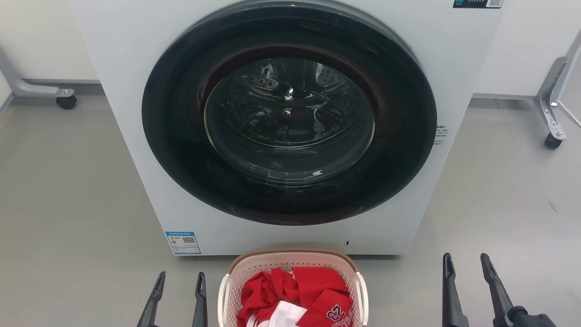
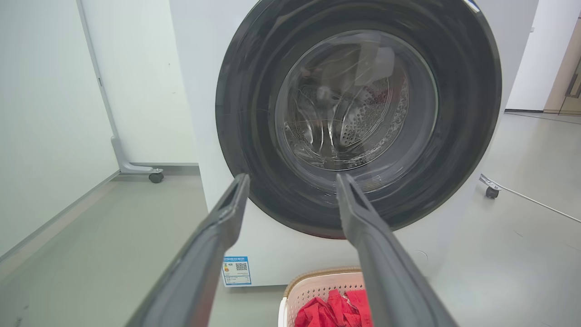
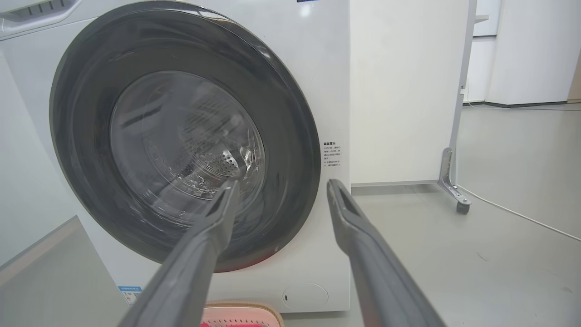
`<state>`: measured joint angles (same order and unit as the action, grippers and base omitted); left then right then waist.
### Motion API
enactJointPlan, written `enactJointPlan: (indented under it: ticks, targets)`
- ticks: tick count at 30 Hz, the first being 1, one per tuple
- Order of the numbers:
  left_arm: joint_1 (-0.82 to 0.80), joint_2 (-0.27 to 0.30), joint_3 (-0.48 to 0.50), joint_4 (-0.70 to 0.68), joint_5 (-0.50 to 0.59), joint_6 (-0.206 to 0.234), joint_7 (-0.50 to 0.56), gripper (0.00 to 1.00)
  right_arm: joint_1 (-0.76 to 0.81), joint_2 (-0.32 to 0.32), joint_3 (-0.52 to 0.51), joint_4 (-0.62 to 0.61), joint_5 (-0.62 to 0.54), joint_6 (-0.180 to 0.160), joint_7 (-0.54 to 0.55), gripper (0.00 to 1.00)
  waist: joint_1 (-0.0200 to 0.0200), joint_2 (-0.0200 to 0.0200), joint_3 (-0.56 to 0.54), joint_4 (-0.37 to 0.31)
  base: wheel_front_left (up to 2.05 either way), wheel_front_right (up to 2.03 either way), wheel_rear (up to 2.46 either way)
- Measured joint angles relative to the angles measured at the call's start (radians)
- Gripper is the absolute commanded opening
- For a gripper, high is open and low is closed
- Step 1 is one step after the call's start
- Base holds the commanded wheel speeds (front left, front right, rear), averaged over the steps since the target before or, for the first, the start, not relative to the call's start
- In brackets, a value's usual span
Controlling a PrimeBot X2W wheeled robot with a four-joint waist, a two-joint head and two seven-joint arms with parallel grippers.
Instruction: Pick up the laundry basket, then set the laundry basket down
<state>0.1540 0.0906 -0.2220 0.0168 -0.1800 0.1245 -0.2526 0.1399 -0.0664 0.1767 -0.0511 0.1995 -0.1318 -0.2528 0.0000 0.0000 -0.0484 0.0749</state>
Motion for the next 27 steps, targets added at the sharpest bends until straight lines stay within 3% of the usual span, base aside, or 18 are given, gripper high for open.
enactJointPlan:
  ticks: [20,21,27]
  targets:
    - [0.022,-0.012,0.017,-0.035,0.018,0.000,0.000,1.00,0.034,0.013,-0.016,-0.044,-0.025,0.000,-0.001,1.00,0.0000,0.0000,0.024,-0.004,0.00,0.00,0.00]
    - [0.022,-0.012,0.018,-0.031,0.017,0.000,0.000,0.00,0.034,0.014,-0.015,-0.039,-0.024,0.000,-0.001,0.00,0.0000,0.0001,0.024,-0.004,0.00,0.00,0.00]
    - [0.024,-0.013,0.016,0.029,0.010,-0.002,0.003,0.00,0.042,0.017,-0.010,0.024,-0.019,0.000,0.007,0.00,0.0000,0.0000,0.025,-0.005,0.00,0.00,0.00]
